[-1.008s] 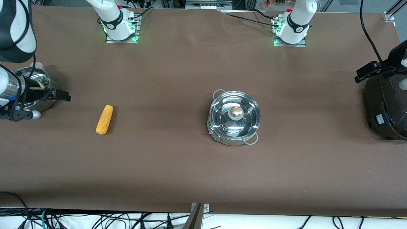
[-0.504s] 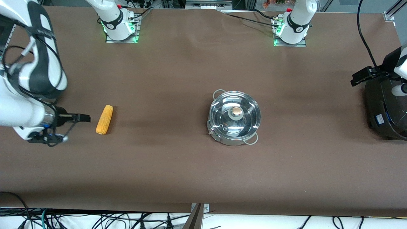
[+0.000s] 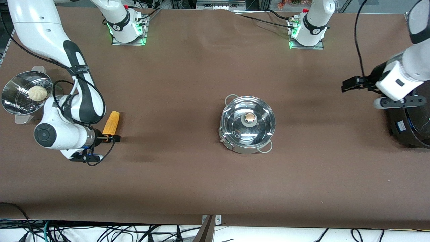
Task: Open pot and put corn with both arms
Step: 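Reach the right gripper to the corn while the left gripper approaches the lid, then grasp the corn with the right gripper while the left gripper grasps the lid knob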
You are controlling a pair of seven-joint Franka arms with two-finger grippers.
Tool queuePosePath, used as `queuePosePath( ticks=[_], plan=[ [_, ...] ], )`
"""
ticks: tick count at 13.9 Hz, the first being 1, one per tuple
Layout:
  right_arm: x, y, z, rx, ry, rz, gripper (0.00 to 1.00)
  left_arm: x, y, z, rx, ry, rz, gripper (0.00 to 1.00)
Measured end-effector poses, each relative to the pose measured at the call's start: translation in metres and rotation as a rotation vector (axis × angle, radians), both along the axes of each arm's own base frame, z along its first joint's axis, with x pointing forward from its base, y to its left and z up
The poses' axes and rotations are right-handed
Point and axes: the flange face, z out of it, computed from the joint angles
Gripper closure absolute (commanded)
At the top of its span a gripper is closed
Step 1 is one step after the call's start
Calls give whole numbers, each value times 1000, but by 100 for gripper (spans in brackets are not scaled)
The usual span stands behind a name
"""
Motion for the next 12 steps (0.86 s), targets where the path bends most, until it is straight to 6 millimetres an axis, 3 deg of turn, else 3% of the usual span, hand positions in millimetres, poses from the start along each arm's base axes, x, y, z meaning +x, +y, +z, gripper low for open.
queuePosePath(
  ticks=[6,12],
  plan=[
    [-4,-18,-2,-6,6,22,0,8,-117,-30,-13,-68,79,0],
    [-29,-32,-13,-17,60,8,0,8,-223,-100,-51,-79,67,0]
  ],
)
